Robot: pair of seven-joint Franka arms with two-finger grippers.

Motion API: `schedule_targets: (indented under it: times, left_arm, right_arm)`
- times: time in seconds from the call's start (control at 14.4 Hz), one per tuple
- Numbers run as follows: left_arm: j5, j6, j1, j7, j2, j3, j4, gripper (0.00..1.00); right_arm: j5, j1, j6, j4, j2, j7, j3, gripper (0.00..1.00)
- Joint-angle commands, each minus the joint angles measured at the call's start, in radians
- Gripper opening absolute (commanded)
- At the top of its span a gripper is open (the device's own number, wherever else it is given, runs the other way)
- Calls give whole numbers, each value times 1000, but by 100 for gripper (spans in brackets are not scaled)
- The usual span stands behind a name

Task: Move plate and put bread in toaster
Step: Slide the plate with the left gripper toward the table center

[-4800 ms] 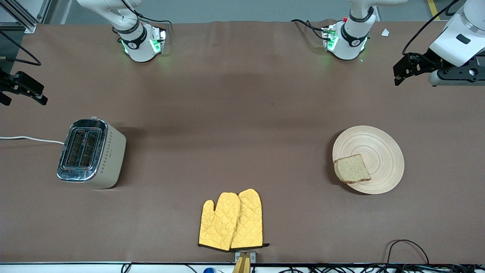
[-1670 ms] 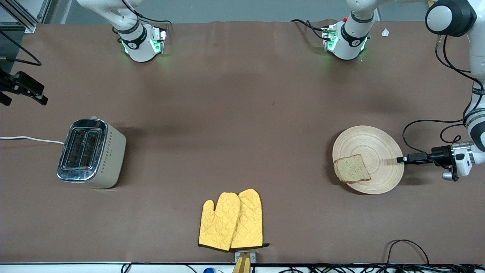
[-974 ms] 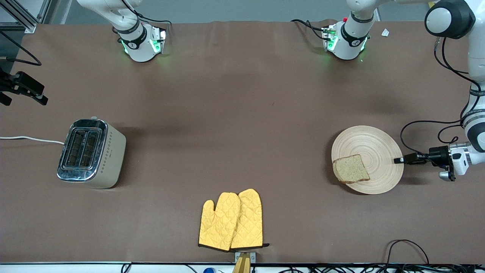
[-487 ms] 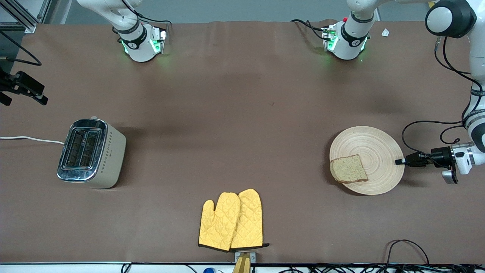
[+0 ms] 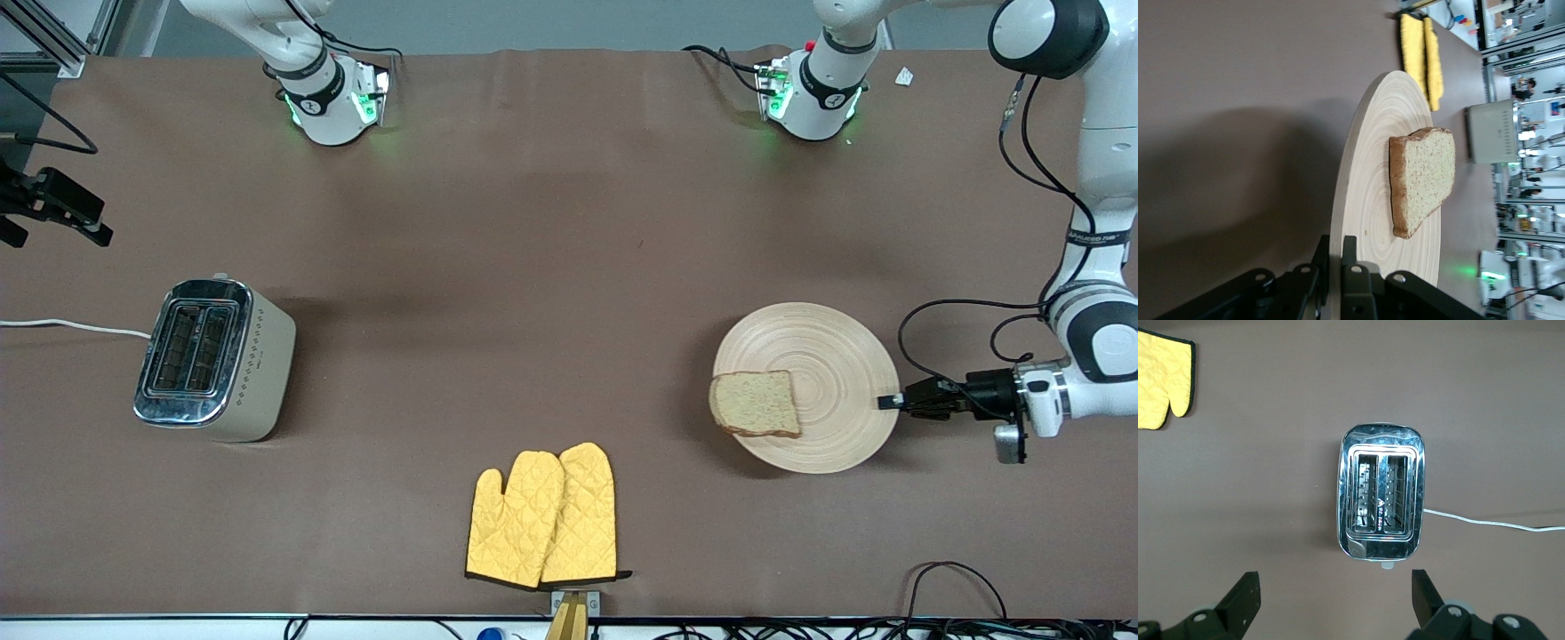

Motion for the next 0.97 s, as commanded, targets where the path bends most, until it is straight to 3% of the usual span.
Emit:
schedule_targets:
  times: [0.0,0.14,0.49,0.9]
  left_arm:
    - [-30,-15,5,-84,-28,-85,-21,0]
    - [-32,1,-1,-151,-26,-157,-36,0]
    - [-35,181,-38,-210,-17,-307,-137,0]
    - [-102,343,-173,-202,-3,-318,-227,0]
  right_arm:
    - [4,-4,0,-20,-20,15,6,100]
    - [4,-4,0,-20,-20,14,6,100]
    - [4,-5,0,-20,-20,14,6,100]
    - [4,-5,0,-20,-20,14,5,100]
